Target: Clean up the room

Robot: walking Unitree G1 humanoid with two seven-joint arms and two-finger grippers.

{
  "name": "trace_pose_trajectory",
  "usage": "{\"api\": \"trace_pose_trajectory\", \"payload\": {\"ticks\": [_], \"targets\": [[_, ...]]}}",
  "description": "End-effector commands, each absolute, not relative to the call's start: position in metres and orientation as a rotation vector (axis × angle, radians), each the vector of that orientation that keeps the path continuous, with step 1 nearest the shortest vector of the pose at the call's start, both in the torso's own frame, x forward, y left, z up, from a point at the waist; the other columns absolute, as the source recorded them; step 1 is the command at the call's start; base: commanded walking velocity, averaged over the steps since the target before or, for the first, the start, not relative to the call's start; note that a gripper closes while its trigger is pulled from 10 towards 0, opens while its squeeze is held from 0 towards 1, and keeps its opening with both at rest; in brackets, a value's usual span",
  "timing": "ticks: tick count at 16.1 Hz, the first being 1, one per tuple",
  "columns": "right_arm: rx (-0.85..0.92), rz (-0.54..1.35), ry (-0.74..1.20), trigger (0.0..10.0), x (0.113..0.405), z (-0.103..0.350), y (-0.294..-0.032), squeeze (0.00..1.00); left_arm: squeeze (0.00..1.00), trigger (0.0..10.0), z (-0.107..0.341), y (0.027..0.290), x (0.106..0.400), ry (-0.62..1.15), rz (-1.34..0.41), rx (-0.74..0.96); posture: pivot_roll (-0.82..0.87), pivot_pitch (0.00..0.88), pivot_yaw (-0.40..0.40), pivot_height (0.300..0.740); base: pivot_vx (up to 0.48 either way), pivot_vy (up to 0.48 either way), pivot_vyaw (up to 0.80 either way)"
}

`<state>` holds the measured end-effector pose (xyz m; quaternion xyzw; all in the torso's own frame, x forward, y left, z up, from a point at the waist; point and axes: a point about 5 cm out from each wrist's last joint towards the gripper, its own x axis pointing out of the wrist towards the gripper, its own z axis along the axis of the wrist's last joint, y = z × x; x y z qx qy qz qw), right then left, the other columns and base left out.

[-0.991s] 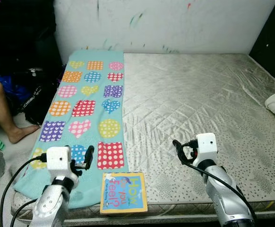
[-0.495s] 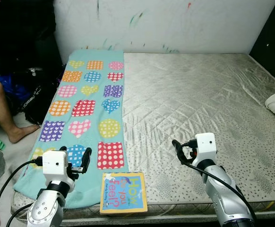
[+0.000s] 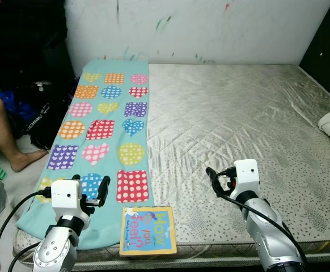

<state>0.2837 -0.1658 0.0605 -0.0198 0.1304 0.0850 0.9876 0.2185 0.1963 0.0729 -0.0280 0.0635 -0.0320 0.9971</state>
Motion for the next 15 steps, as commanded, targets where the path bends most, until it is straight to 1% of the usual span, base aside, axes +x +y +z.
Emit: {"api": "trace_pose_trajectory", "payload": {"ticks": [1,7,15], "targets": [[-0.039,0.182,0.257,10.0,0.2849,0.062,-0.1646,0.0,0.0,10.0,0.0728,0.1965,0.2195,0.127,-0.06,-0.063,-0.06,0.0,-0.031,0.68,0.0,0.0,0.0],[-0.037,0.179,0.25,10.0,0.2842,0.062,-0.1649,0.0,0.0,10.0,0.0718,0.1965,0.2208,0.129,-0.055,-0.069,-0.06,0.0,-0.031,0.615,0.0,0.0,0.0],[-0.046,0.188,0.241,10.0,0.2875,0.0637,-0.1659,0.0,0.0,10.0,0.0721,0.1984,0.2236,0.125,-0.021,-0.104,-0.07,0.0,-0.028,0.615,0.0,0.0,0.0]]}}
